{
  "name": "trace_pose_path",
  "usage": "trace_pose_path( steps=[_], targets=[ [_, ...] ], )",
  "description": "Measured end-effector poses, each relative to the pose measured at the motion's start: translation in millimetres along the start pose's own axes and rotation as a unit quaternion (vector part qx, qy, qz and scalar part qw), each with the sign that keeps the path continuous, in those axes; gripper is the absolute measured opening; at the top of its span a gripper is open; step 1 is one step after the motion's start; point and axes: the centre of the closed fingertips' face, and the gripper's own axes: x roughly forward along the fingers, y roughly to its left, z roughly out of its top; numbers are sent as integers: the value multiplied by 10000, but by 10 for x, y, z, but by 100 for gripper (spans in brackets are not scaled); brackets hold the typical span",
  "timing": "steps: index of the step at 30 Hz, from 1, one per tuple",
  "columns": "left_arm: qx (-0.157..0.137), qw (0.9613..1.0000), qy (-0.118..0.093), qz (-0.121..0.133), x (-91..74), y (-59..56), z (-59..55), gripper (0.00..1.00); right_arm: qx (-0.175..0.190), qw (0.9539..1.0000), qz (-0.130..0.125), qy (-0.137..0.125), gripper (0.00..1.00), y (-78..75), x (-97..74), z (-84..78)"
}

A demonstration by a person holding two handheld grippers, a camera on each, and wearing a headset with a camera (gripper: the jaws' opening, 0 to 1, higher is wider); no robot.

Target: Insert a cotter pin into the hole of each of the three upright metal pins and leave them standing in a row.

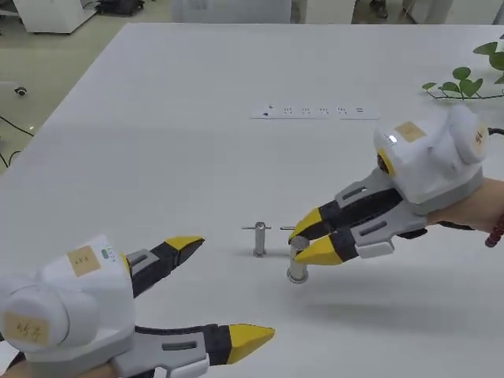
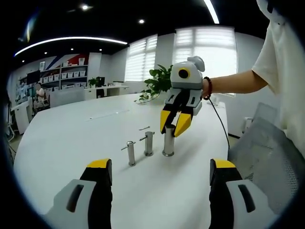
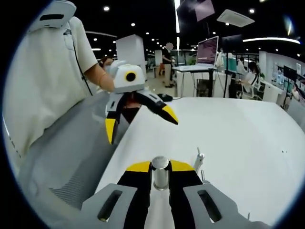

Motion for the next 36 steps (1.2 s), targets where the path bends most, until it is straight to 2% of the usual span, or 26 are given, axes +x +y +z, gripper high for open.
trace_pose_path(
  steps=[10,20,36],
  targets=[
    [21,10000,32,-3,39,-5,-21,84,86,9998,-103,158,13,-11,45,-252],
    [18,9999,100,10,47,-6,-59,82,145,9994,-162,283,13,-31,64,-416],
    [38,9998,188,-13,63,-44,-82,82,227,9993,-28,290,15,-1,25,-443]
  ],
)
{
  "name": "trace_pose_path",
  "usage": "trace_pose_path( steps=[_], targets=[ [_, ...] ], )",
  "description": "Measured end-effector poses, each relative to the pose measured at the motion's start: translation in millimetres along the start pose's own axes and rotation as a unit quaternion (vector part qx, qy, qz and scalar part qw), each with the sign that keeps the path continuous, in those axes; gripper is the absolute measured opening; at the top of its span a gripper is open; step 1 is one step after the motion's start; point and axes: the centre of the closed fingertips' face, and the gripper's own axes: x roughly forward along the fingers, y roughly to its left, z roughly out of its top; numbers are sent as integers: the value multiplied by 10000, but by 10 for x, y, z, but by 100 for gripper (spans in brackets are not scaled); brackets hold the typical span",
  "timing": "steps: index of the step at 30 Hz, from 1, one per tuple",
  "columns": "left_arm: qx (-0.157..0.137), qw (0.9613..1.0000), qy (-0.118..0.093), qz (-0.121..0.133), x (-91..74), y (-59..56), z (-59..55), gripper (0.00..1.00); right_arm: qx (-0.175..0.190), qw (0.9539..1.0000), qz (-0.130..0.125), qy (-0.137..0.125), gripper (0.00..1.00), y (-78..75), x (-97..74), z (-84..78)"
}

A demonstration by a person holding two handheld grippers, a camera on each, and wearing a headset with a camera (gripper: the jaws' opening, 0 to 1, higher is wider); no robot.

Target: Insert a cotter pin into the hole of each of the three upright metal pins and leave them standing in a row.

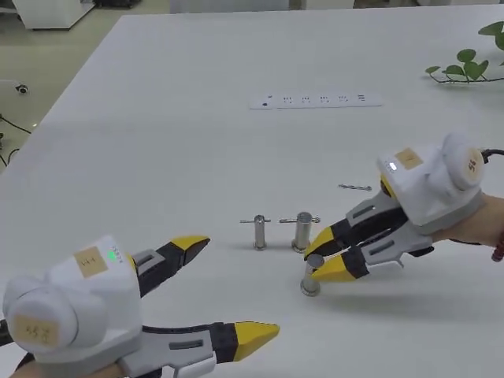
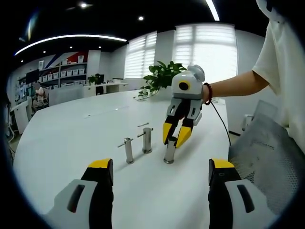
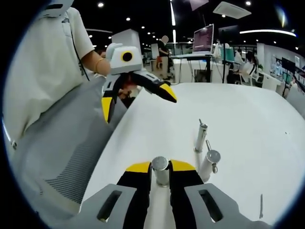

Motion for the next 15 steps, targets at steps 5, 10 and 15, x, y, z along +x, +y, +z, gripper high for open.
trace_pose_path(
  steps=[5,10,15],
  targets=[
    [20,10000,22,-26,5,-11,4,82,137,9999,5,-89,16,-3,-19,24],
    [40,10000,20,-37,8,-19,17,82,208,9995,30,-229,19,23,-52,93],
    [50,10000,-5,-52,16,-25,35,83,299,9993,-25,-239,23,60,-89,77]
  ],
)
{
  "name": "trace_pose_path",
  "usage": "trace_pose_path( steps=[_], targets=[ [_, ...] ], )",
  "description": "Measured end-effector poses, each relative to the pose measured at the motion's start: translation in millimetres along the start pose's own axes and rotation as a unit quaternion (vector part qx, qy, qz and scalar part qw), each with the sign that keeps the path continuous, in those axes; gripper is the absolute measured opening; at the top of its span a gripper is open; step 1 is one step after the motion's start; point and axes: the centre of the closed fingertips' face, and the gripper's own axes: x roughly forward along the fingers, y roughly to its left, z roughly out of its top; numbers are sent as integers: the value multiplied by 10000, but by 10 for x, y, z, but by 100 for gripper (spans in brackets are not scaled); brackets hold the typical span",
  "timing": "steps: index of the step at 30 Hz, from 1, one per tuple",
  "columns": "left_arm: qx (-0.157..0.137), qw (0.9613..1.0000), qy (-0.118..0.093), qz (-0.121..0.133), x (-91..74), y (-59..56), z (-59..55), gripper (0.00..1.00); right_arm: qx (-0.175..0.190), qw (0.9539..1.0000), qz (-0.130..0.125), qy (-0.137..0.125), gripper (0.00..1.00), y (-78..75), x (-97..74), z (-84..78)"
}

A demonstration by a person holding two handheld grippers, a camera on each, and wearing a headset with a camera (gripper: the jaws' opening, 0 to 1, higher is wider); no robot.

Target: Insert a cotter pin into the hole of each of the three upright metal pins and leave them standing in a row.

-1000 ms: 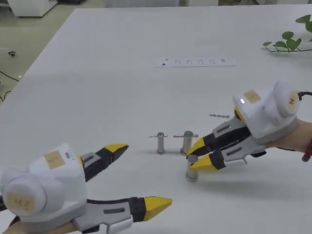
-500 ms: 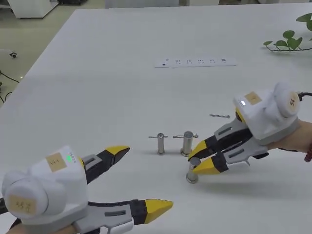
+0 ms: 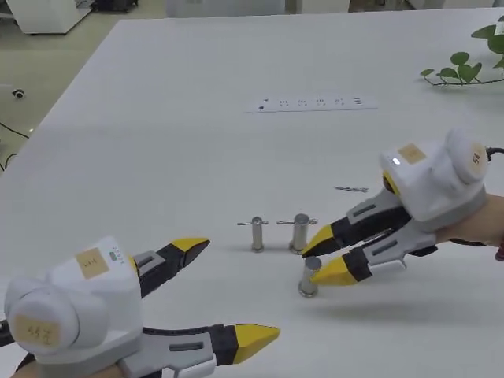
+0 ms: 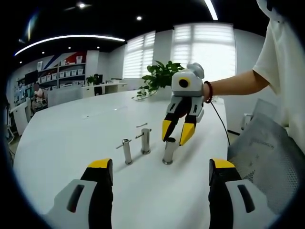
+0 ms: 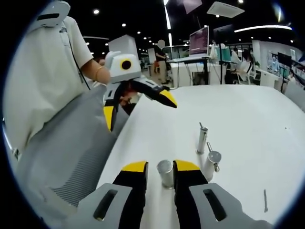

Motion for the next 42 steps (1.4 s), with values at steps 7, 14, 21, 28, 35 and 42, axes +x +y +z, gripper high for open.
trace_pose_path(
  steps=[7,14,21,28,35,42],
  targets=[
    [17,10000,-46,-33,16,-15,21,83,314,9990,-268,-175,28,-11,-94,59],
    [50,9999,-76,-82,25,-35,32,84,587,9962,-605,-230,33,-66,-194,101],
    [70,9998,-116,-111,25,-32,43,83,777,9924,-914,-264,35,-109,-267,122],
    [80,9998,-152,-99,17,-14,57,82,1011,9844,-1417,-252,35,-133,-247,129],
    [19,9998,-213,-64,7,3,75,81,1202,9724,-1964,-385,34,-143,-206,157],
    [1,9997,-233,-70,-17,-14,76,80,1502,9551,-2486,-591,34,-135,-150,141]
  ],
)
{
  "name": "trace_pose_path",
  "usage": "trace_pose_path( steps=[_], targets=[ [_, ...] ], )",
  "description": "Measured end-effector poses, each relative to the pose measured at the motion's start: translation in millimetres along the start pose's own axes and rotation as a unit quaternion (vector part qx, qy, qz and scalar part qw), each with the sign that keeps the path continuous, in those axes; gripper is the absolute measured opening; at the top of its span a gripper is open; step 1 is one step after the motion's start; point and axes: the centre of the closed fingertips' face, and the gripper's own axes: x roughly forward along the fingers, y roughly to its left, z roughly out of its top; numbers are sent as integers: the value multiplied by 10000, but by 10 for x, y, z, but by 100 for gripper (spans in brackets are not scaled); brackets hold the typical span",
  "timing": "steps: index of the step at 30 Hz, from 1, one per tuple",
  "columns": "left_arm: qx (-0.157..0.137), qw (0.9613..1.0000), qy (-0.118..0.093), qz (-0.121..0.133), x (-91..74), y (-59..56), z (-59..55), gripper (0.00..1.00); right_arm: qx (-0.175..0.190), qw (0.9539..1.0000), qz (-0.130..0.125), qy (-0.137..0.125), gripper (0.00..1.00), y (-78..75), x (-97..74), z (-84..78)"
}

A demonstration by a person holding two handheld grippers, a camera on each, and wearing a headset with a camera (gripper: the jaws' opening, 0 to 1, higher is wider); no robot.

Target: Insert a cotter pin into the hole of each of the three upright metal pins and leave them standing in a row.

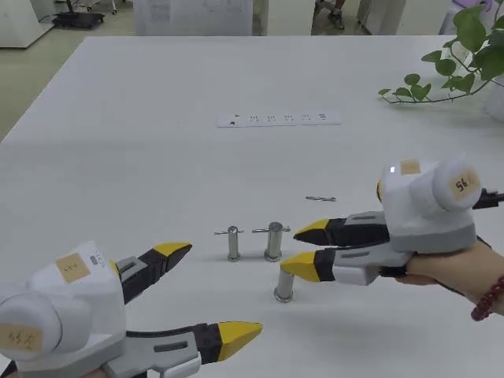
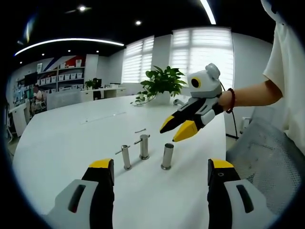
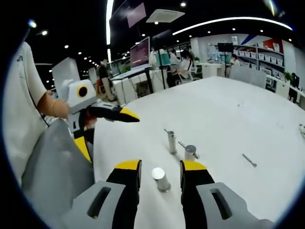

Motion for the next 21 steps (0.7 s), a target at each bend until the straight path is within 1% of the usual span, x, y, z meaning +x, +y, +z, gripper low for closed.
trace_pose_path(
  steps=[1,2,3,4,7,8,10,16,21],
  targets=[
    [-1,10000,3,3,-6,-1,-4,80,42,10000,-77,-22,34,-1,5,-5],
    [-1,10000,3,4,-7,-2,-4,80,81,9997,-208,-45,34,-17,11,-17],
    [-2,10000,2,10,-13,-2,-6,80,95,9996,-242,-49,34,-17,15,-29],
    [-5,10000,-1,15,-15,-1,-7,80,236,9989,-381,-125,34,-40,17,-30],
    [-9,10000,-10,32,-22,-3,-7,79,295,9979,-566,-143,34,-69,24,-67],
    [-7,10000,-9,33,-23,-5,-7,79,387,9969,-662,-165,33,-80,24,-79],
    [-6,10000,-19,54,-27,-4,-3,79,467,9961,-715,-214,33,-72,32,-88],
    [-36,10000,-41,67,-37,0,12,78,494,9939,-960,-220,31,-65,61,-140],
    [-51,10000,-15,82,-43,4,-1,77,564,9939,-933,-195,30,-5,122,-176]
  ],
)
